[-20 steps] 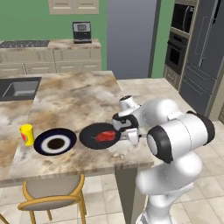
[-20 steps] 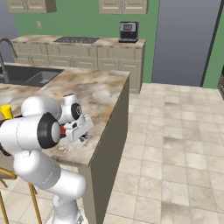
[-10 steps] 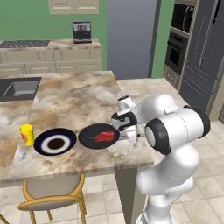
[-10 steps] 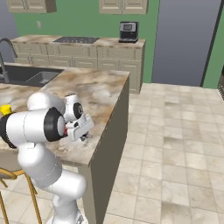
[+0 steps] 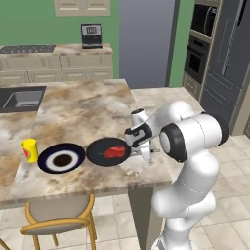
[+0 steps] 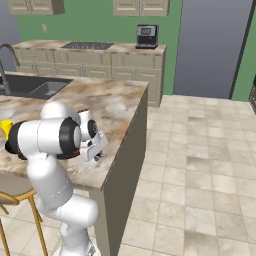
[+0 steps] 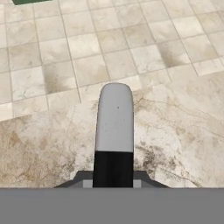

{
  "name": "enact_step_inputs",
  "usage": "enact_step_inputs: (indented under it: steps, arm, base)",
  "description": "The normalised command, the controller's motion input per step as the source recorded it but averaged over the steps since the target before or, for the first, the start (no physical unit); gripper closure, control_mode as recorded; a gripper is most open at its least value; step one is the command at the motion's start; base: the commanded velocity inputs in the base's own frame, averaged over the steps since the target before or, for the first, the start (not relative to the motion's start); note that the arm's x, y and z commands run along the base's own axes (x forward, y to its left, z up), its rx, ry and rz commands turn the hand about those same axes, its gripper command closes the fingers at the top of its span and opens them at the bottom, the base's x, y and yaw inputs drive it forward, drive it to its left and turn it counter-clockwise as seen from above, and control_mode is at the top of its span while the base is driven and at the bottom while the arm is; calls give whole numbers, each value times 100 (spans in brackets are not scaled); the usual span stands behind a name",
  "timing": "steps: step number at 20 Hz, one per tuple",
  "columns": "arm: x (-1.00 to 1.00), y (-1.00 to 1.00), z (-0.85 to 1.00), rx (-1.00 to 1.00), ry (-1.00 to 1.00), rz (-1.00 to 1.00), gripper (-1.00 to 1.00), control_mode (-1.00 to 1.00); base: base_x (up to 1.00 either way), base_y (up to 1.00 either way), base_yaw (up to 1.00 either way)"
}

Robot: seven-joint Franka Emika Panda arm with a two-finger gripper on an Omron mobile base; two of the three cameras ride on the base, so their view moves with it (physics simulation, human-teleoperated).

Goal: Pick up the pan with the steak in it and place it on the dining table. Then place the steak on the plate.

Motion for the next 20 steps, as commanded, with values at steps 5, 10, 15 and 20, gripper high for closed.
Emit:
enact_step_inputs:
  steps: [5,10,15,20]
  arm:
    - [17,12,-7,0,-2,-4,-100,-100]
    - [0,0,0,0,0,0,-100,-100]
    - [0,0,11,1,0,-1,-100,-100]
    - [-24,0,44,9,-9,0,-100,-100]
  base:
    - [0,0,0]
    - [0,0,0]
    - [0,0,0]
    - [0,0,0]
